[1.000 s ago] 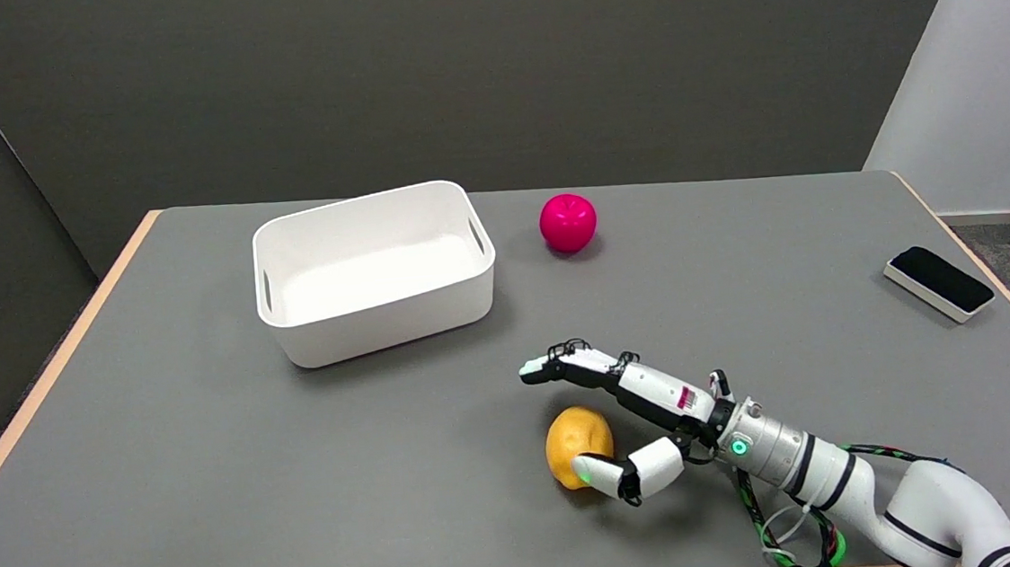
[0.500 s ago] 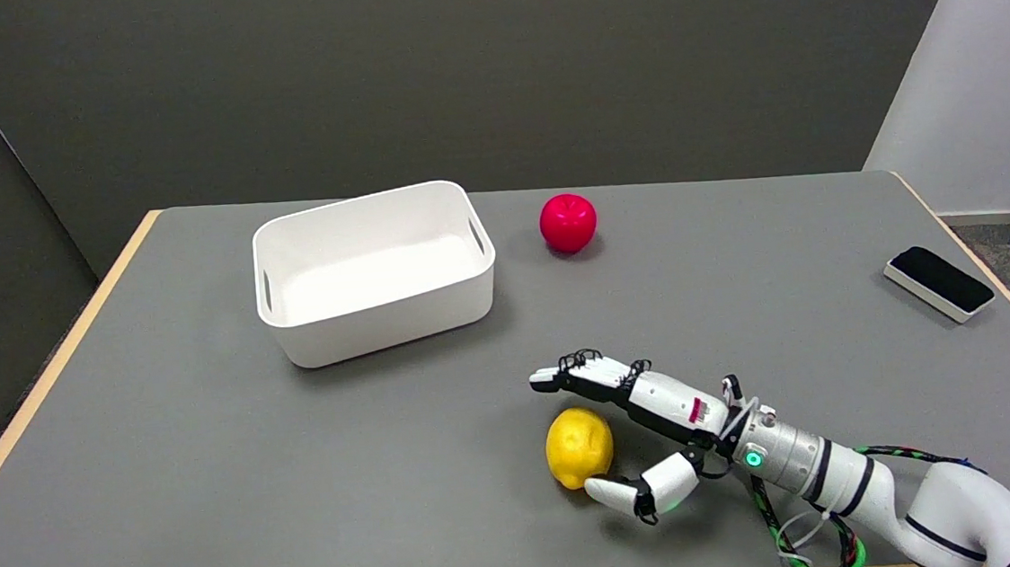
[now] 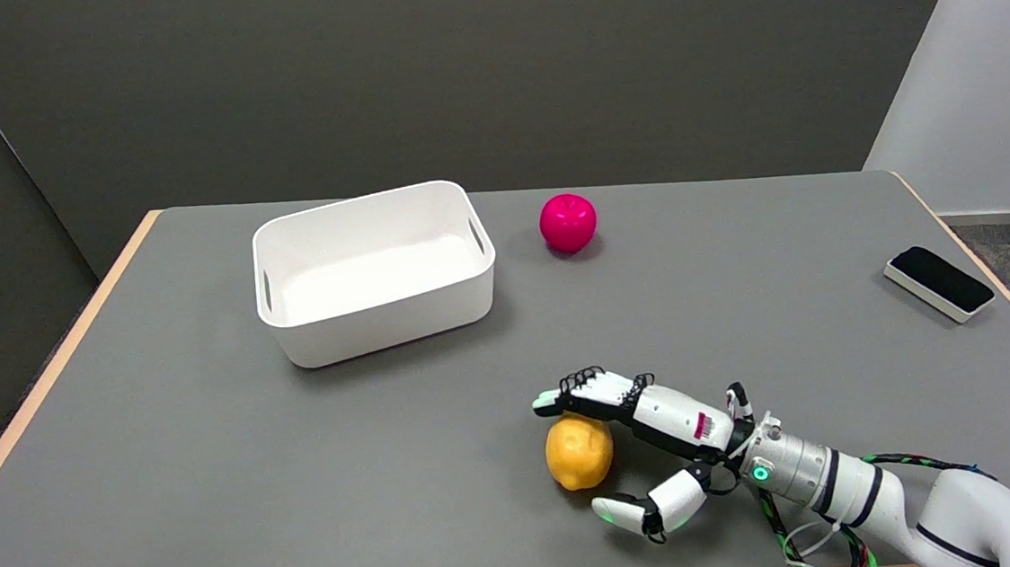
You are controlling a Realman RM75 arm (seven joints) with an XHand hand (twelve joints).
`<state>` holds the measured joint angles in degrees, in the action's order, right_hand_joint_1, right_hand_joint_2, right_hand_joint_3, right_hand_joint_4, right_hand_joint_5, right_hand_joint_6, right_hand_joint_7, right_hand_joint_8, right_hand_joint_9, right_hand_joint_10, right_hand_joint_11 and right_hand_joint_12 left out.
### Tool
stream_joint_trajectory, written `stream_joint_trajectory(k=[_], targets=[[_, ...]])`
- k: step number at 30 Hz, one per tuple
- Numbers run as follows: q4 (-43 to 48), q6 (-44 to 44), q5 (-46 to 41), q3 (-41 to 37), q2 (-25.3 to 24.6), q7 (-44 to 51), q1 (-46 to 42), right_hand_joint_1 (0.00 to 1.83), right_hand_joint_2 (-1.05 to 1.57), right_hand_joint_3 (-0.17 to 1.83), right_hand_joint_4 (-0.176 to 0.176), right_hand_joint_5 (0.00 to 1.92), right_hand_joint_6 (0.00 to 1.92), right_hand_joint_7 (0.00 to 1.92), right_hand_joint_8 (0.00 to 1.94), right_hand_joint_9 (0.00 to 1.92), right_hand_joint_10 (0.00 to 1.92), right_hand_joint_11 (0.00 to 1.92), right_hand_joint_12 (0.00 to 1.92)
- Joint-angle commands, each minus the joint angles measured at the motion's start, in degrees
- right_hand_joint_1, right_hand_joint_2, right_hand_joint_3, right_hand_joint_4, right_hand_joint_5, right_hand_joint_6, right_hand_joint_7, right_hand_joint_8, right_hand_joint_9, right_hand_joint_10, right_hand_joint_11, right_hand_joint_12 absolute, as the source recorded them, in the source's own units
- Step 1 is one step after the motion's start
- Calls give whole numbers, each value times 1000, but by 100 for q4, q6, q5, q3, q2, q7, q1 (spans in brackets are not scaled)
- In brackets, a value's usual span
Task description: Pick up the lemon.
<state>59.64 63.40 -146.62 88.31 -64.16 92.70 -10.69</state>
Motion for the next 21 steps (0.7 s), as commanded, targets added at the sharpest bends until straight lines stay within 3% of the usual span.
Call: stream_joint_trajectory(k=[1, 3, 5, 7, 8, 10, 18, 21], targets=[[-12, 241, -105, 35, -124, 582, 56, 853, 716, 905, -43, 340, 660, 449, 533, 371, 986, 200, 1411], [-30, 333, -105, -4, -204, 691, 84, 873, 745, 885, -45, 383, 867, 529, 667, 449, 1067, 285, 1521], [-37, 374, -105, -44, -262, 775, 99, 949, 778, 875, -80, 443, 1128, 623, 1025, 583, 1276, 221, 1834], [-44, 439, -105, -82, -320, 881, 119, 955, 1165, 372, -113, 547, 1581, 647, 1161, 634, 1338, 150, 1914], [-54, 474, -108, -86, -339, 931, 129, 1014, 1244, 236, -100, 531, 1630, 667, 1357, 644, 1427, 87, 1921], [-66, 521, -113, -90, -348, 993, 149, 1106, 1278, 146, -75, 484, 1611, 694, 1642, 651, 1570, 4, 1921], [84, 500, -113, -94, -348, 993, 200, 1132, 1259, 208, -150, 460, 1588, 696, 1740, 664, 1858, -1, 1921], [367, 356, -113, -150, -348, 993, 224, 1123, 1289, 169, -159, 443, 1590, 678, 1765, 644, 1905, 2, 1921]])
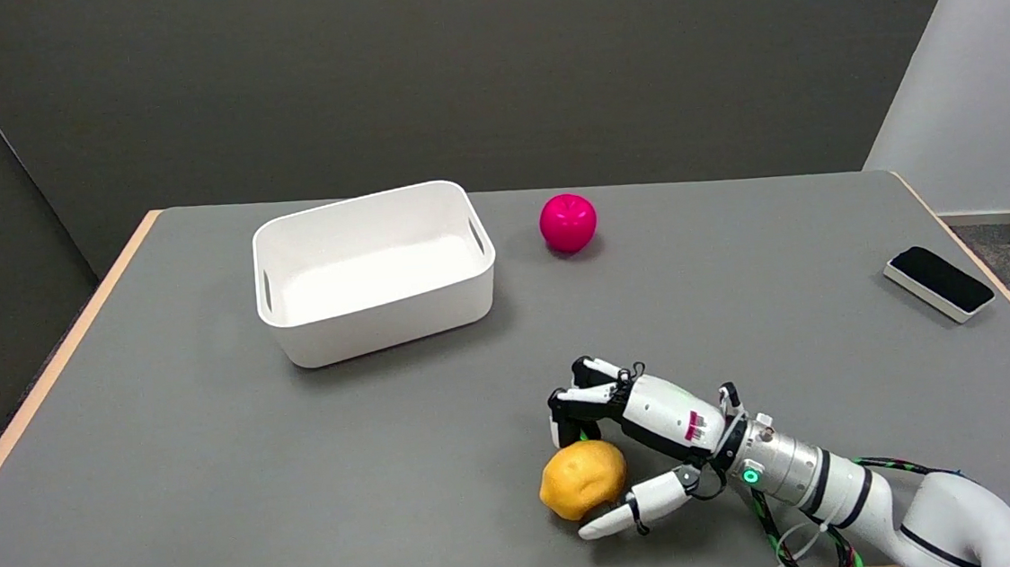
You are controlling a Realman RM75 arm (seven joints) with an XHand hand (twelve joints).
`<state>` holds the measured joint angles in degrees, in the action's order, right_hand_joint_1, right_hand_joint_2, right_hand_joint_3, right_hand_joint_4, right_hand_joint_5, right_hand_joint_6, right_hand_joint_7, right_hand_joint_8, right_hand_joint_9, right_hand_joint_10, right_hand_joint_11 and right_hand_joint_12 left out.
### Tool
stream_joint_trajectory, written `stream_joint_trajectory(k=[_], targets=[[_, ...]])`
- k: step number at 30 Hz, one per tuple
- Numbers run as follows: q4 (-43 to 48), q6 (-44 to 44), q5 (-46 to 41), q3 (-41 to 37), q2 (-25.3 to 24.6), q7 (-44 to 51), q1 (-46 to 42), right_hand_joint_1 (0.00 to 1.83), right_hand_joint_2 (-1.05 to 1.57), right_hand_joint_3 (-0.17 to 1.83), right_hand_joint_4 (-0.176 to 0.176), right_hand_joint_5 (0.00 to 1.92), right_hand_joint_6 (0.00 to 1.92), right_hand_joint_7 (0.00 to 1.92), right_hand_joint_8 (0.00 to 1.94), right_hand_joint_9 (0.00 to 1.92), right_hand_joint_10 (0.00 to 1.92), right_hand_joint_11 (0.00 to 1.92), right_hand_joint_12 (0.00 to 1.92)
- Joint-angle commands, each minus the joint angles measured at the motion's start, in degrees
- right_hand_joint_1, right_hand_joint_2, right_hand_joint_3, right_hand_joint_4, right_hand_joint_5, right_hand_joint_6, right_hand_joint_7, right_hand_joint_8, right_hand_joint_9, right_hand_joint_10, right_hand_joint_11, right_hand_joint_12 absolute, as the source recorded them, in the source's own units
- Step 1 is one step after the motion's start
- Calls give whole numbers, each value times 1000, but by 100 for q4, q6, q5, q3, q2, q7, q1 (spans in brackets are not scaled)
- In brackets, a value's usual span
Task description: Pick up the lemon.
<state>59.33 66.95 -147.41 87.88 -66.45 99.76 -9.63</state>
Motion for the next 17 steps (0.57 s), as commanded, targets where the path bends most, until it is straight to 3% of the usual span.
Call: stream_joint_trajectory(k=[1, 7, 11, 14, 17], targets=[[512, -73, -34, -121, -119, 286, 131, 1115, 1307, 147, -161, 435, 1593, 666, 1777, 620, 1919, 5, 1921], [1770, -1482, -31, -145, -87, 286, 341, 1116, 1308, 135, -171, 447, 1588, 685, 1759, 682, 1918, 28, 1921], [2593, -3353, -26, 50, -55, 286, 716, 1130, 1277, 165, -176, 469, 1565, 713, 1725, 761, 1890, 170, 1921], [2776, -4601, -18, 333, -71, 316, 1346, 1153, 1221, 238, -176, 497, 1532, 737, 1690, 799, 1858, 274, 1921], [2484, -5144, -18, 795, -89, 342, 2074, 1161, 1200, 266, -176, 508, 1518, 747, 1678, 810, 1858, 290, 1921]])
